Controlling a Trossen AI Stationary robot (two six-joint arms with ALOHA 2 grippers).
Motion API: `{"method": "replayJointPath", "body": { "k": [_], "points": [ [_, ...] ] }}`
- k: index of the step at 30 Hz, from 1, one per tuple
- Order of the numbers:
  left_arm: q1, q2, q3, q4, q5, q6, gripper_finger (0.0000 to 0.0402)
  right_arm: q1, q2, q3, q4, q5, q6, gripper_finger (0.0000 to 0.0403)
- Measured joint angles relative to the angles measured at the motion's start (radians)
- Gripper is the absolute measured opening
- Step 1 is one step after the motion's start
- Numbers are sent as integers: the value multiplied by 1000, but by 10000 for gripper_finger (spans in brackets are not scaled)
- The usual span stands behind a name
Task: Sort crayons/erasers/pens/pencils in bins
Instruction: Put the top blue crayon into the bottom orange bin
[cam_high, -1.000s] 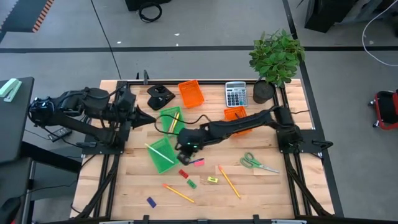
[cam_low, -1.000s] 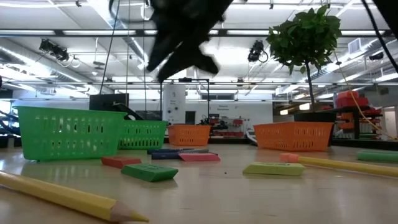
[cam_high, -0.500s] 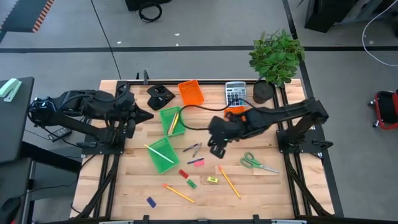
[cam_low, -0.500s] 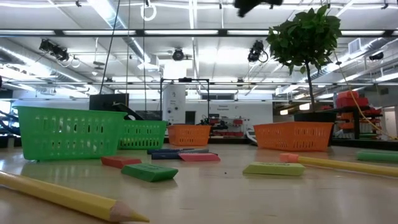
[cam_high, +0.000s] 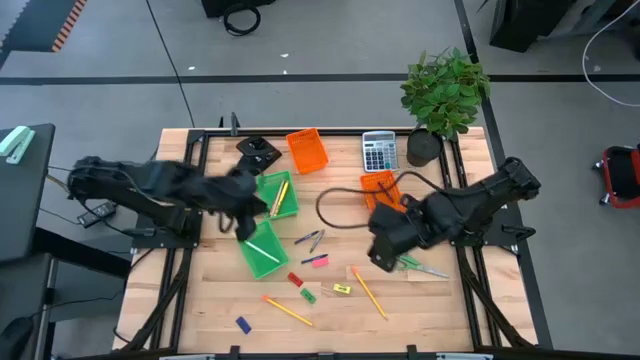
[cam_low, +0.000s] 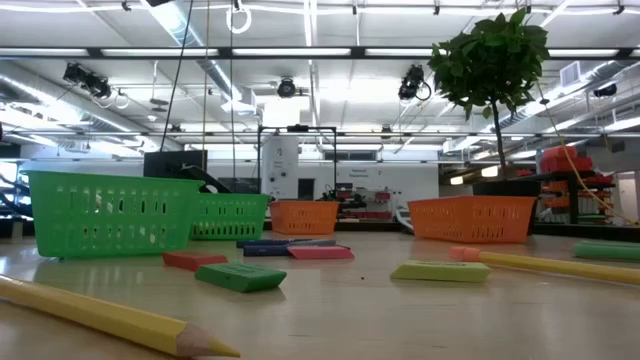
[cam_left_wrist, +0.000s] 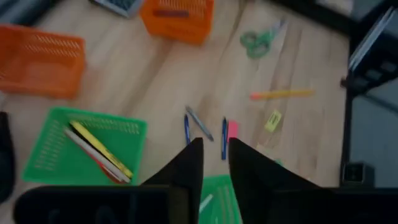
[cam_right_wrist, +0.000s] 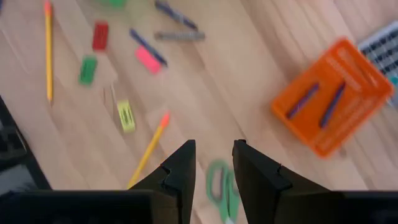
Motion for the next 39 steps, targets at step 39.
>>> {"method": "replayJointPath", "body": {
  "k": [39],
  "points": [
    [205,396,201,10,354,363,141,0,-67,0,-101,42,436,141]
  ]
}}
